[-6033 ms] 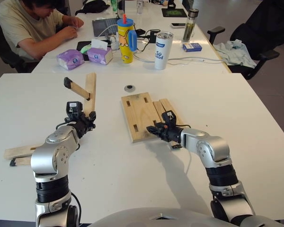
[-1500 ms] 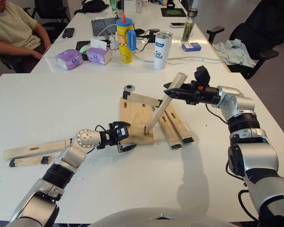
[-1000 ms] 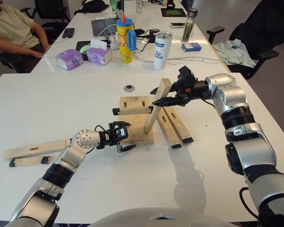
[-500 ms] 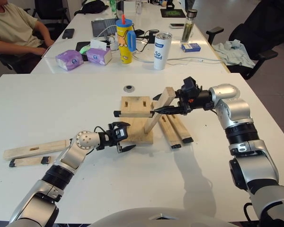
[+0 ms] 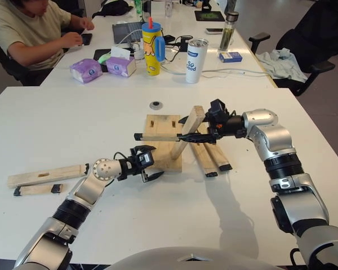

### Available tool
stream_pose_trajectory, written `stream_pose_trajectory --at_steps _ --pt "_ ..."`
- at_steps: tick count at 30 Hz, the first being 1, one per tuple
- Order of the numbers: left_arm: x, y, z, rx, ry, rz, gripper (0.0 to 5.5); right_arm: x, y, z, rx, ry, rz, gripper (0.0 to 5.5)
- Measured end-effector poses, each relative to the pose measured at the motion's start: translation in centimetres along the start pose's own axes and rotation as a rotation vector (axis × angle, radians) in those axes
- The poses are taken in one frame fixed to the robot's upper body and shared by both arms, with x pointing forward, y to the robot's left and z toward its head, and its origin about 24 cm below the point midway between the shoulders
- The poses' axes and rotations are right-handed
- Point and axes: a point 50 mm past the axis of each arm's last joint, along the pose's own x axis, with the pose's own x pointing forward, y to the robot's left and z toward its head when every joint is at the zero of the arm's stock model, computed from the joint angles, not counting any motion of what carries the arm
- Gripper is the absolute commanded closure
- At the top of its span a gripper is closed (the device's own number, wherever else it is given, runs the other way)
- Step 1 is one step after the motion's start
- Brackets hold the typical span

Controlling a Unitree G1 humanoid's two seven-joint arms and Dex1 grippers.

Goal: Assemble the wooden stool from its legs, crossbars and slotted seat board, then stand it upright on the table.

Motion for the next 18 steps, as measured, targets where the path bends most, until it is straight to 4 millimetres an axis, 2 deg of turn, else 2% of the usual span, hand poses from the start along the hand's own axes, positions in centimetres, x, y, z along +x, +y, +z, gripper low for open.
stream_pose_trajectory --at_steps 1,4,7,11,14,18 --pt "0.0 0.0 0.0 -0.002 -0.001 0.004 0.57 -0.1 0.0 0.1 0.002 0.0 -0.003 1.81" --pt "0.2 0.0 0.1 -0.009 -0.001 0.022 0.57 -0.4 -0.1 0.4 -0.019 0.027 -0.016 1.81" --pt "0.3 0.1 0.1 -0.022 0.0 0.042 0.57 -1.6 0.1 0.6 -0.046 0.084 -0.042 1.81" --pt "0.5 0.1 0.1 -0.041 0.007 0.079 0.57 -5.3 1.0 -1.3 0.033 0.215 -0.143 1.81" --pt "0.5 0.1 0.0 -0.061 0.015 0.11 0.57 -7.6 1.5 -2.1 0.102 0.241 -0.254 1.81" --pt "0.6 0.1 0.0 -0.091 0.024 0.156 0.57 -8.5 2.0 -2.4 0.161 0.152 -0.444 1.81"
